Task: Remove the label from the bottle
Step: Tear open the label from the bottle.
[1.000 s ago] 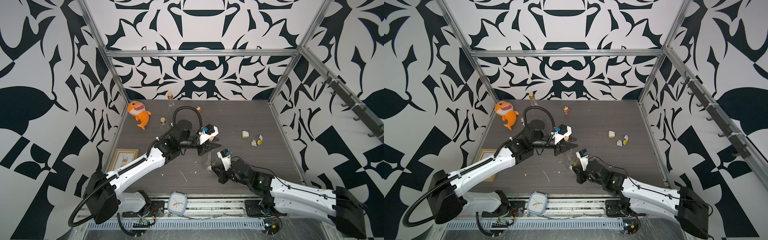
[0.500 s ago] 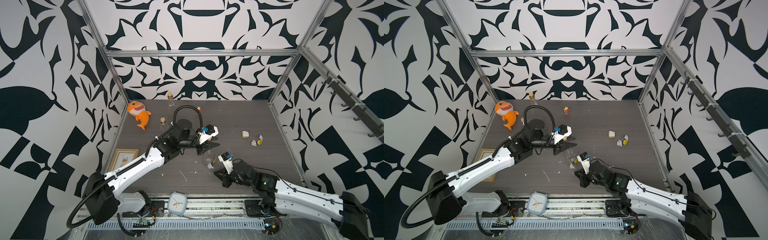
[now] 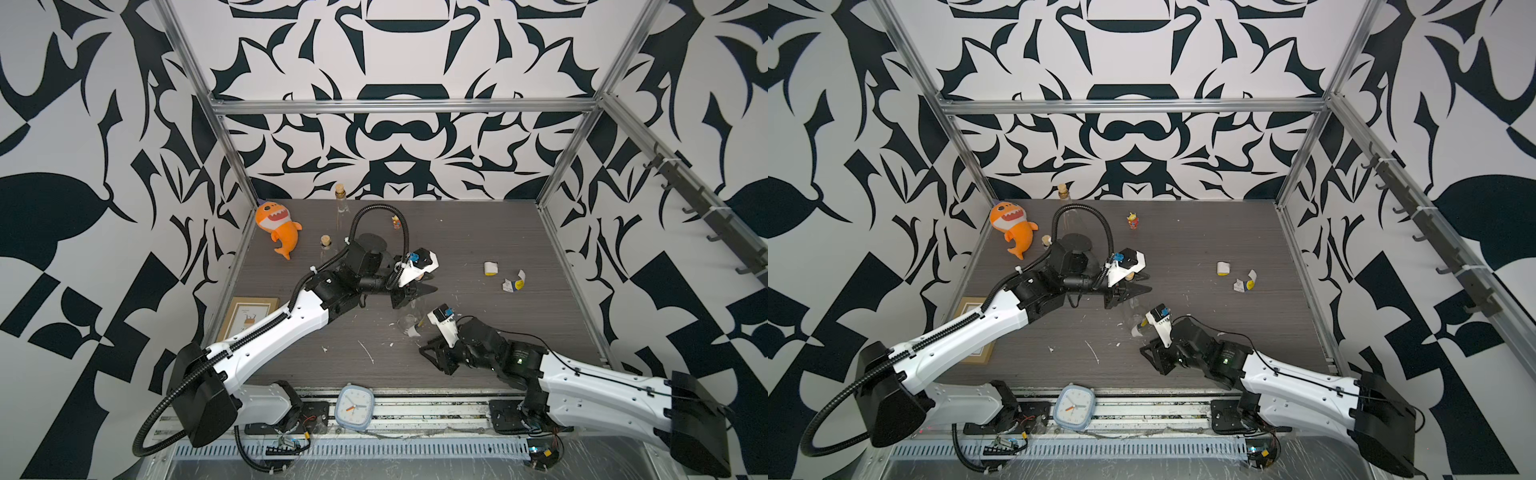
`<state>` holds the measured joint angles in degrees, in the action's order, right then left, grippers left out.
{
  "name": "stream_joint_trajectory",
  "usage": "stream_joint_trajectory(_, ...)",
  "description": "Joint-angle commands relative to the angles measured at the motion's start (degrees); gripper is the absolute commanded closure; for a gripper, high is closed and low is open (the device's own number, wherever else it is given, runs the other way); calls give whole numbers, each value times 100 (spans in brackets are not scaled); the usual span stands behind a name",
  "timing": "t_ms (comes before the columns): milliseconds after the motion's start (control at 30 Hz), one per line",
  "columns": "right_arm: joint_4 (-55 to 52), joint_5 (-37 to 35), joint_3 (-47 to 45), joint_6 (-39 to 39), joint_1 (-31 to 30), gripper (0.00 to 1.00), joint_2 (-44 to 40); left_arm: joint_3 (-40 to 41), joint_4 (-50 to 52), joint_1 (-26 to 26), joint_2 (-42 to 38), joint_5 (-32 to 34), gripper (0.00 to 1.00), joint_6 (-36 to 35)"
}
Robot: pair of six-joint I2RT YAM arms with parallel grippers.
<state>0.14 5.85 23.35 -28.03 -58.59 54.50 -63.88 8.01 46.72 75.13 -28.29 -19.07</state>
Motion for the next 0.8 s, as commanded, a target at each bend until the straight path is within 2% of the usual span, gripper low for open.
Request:
stream_joint_trajectory(0,646,36,301,363,-12,56,155,-127,207,-23,80,-173,100,5)
stream_joint_trajectory(233,1139,164,396,316,-12,58,715,-81,78,-23,98,-75,100,158)
stream_joint_trajectory(500,1244,-382,394,75,-17,69,903,-55,8,-24,99,-80,100,228)
stream_joint_trajectory(767,1159,-558,335,26,-12,66,825,7,-69,-23,72,-66,100,233)
